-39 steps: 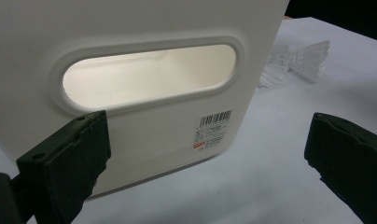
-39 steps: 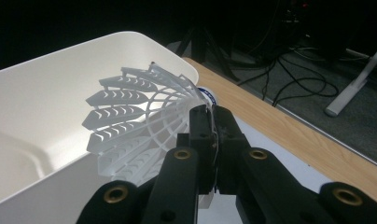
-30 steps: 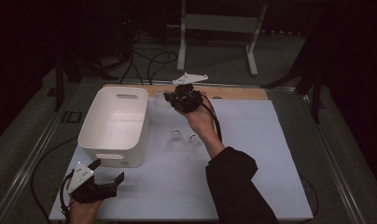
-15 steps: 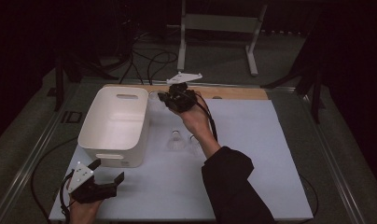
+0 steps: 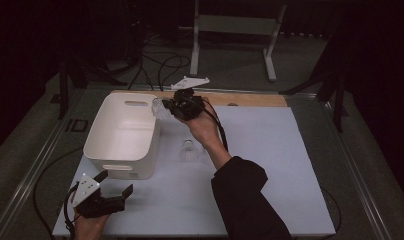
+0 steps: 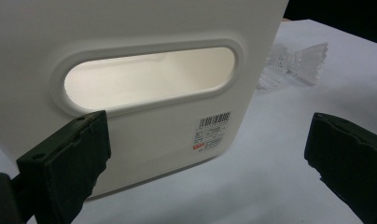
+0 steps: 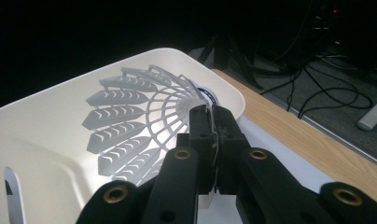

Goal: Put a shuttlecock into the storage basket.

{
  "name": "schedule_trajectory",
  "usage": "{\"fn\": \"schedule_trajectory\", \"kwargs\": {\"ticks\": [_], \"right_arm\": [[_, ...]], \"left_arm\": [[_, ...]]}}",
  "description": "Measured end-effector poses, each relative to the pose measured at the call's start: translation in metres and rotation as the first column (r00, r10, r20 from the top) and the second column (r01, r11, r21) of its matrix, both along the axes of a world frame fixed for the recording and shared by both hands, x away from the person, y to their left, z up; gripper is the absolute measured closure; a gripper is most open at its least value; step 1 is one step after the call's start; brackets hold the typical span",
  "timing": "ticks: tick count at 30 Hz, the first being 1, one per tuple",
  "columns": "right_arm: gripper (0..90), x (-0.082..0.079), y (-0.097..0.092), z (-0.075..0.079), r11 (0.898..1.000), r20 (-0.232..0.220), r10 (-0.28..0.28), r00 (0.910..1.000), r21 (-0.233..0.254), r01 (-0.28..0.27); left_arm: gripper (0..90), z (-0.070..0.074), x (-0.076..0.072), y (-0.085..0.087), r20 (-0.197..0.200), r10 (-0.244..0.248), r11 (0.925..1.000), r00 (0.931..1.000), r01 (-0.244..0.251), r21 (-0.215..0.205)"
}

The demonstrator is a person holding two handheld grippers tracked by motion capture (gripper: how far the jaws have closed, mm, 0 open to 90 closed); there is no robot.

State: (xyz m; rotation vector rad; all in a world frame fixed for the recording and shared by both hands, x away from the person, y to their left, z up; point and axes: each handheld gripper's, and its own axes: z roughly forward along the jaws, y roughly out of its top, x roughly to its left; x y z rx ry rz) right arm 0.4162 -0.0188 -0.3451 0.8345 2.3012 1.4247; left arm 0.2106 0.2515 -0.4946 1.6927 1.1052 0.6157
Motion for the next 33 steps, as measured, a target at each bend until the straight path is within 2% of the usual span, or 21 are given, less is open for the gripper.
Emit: {"fn": "schedule_trajectory", "kwargs": {"ticks": [33], "right_arm": [[88.0, -0.008, 0.039, -0.001, 0.996, -0.005, 0.074, 0.9972, -0.039, -0.074]], "left_arm": [[1.0, 0.0, 0.0, 0.001, -0.001, 0.0, 1.0, 1.0, 0.0, 0.003]]}}
